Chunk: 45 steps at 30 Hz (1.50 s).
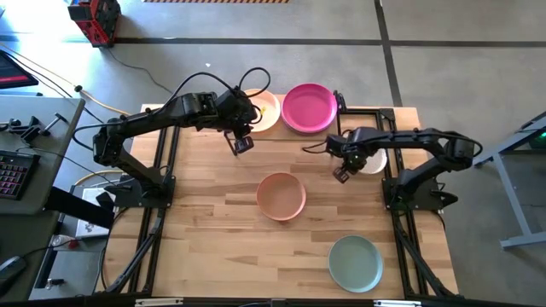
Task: Place and stack plates onto a shelf
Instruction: Stack the white plate on top of the white plate
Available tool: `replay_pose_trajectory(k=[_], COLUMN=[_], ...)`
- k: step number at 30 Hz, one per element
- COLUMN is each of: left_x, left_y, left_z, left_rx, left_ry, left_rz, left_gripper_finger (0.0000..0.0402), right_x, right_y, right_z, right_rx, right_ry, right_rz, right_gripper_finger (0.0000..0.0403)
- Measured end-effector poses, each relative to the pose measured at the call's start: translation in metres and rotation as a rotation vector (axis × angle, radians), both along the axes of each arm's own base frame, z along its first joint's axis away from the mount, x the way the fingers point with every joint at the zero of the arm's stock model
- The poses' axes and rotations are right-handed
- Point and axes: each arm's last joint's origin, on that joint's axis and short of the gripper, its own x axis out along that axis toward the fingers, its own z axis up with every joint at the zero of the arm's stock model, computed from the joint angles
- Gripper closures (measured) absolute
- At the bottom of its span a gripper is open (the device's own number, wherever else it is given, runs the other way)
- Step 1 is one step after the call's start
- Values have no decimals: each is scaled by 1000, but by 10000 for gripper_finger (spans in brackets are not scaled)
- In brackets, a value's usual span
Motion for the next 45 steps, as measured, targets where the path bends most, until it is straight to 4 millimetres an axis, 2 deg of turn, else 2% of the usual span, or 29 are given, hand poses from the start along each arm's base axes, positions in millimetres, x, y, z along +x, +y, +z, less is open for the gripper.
replay_pose_trajectory(k=[8,22,31,38,45], left_x=[0,0,0,-1,-10], left_y=[0,0,0,3,25], left_z=[0,0,0,0,0], left_rx=[-4,-4,-9,-66,-157], left_ry=[-2,-2,-6,-51,-132], left_rz=[6,6,14,112,341], left_gripper_finger=[316,316,316,316,316], right_x=[7,10,13,15,16], right_y=[0,-2,-4,-6,-8], right_z=[42,104,138,163,190], right_rx=[-73,-127,-178,-256,-353], right_ry=[85,109,7,-73,-149], right_rz=[-25,-60,-78,-68,-62], right_gripper_finger=[403,403,403,403,403])
